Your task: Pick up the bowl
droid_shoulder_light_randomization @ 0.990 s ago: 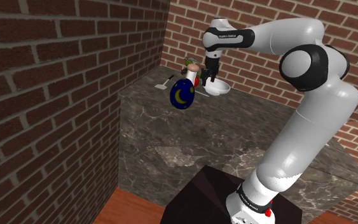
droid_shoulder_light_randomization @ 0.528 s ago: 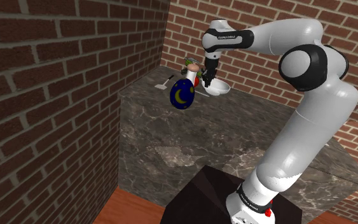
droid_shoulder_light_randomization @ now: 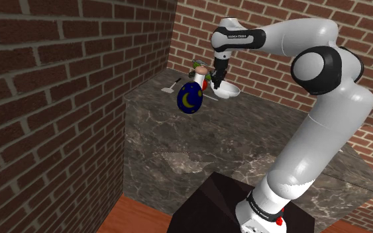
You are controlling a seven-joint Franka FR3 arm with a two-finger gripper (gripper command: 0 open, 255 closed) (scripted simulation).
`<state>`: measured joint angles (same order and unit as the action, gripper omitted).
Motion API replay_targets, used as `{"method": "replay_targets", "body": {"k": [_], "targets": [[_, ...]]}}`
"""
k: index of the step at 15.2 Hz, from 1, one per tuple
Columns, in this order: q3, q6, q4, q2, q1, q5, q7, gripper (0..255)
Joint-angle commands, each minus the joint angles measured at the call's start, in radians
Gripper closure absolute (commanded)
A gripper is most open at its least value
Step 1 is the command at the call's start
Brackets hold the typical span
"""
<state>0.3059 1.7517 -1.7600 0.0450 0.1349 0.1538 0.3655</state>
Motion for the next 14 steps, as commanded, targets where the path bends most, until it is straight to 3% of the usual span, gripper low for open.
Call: {"method": "replay_targets", "body": {"k": [1, 14], "targets": [[0.0, -0.026, 0.028, 0.001, 0.0, -0.001, 0.004, 255], [0.001, -0.178, 0.197, 0.018, 0.001, -0.008, 0.029, 255]]}}
